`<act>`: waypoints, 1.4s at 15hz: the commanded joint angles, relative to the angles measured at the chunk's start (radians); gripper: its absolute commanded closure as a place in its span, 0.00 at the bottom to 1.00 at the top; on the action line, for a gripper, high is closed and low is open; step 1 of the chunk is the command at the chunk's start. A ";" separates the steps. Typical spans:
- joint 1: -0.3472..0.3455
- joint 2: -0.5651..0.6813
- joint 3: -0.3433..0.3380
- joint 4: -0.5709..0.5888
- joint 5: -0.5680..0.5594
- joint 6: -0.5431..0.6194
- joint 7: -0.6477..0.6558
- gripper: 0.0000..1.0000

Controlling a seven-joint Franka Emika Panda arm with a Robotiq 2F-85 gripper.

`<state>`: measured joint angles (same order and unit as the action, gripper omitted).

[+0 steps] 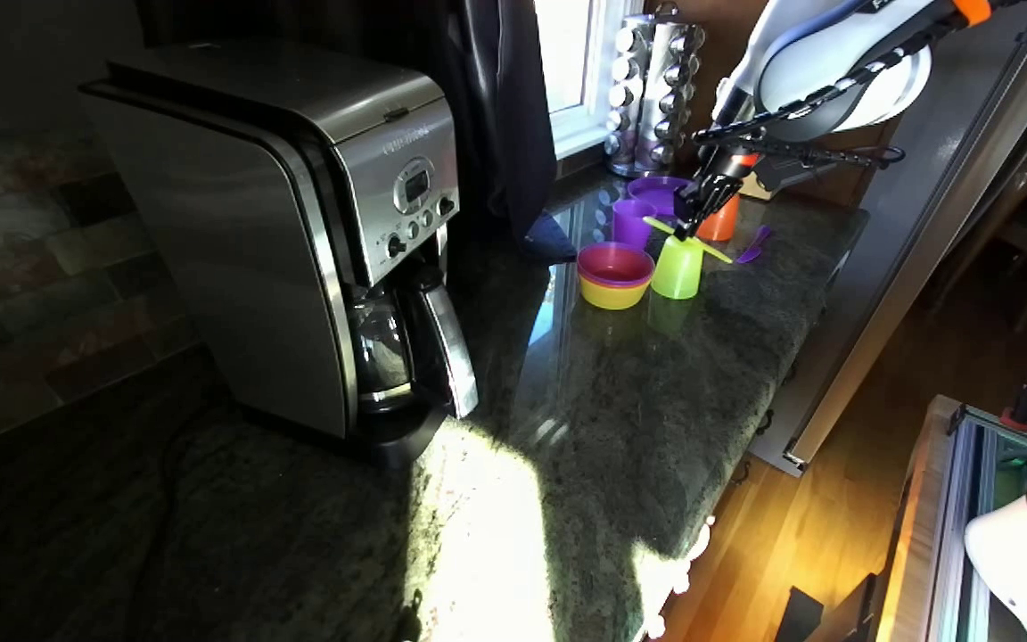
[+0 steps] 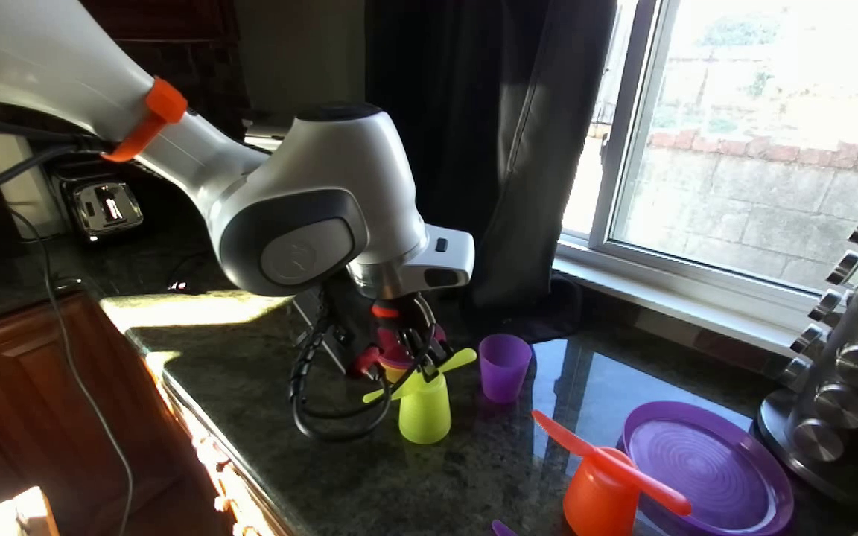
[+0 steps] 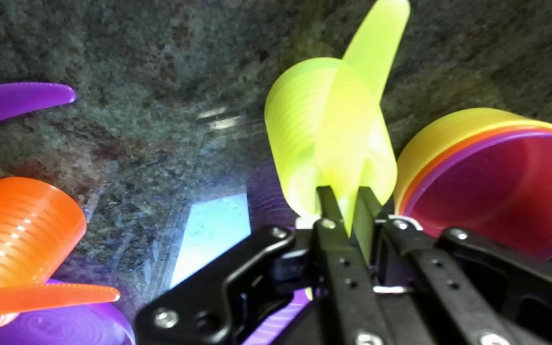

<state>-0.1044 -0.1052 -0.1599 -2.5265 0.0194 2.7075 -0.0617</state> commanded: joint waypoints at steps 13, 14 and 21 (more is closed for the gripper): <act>-0.041 -0.057 0.033 -0.091 -0.112 0.115 0.148 0.96; -0.044 -0.061 0.035 -0.095 -0.122 0.113 0.156 0.96; -0.056 -0.093 0.050 -0.121 -0.137 0.108 0.164 0.96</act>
<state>-0.1398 -0.1588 -0.1274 -2.6048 -0.0902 2.8006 0.0723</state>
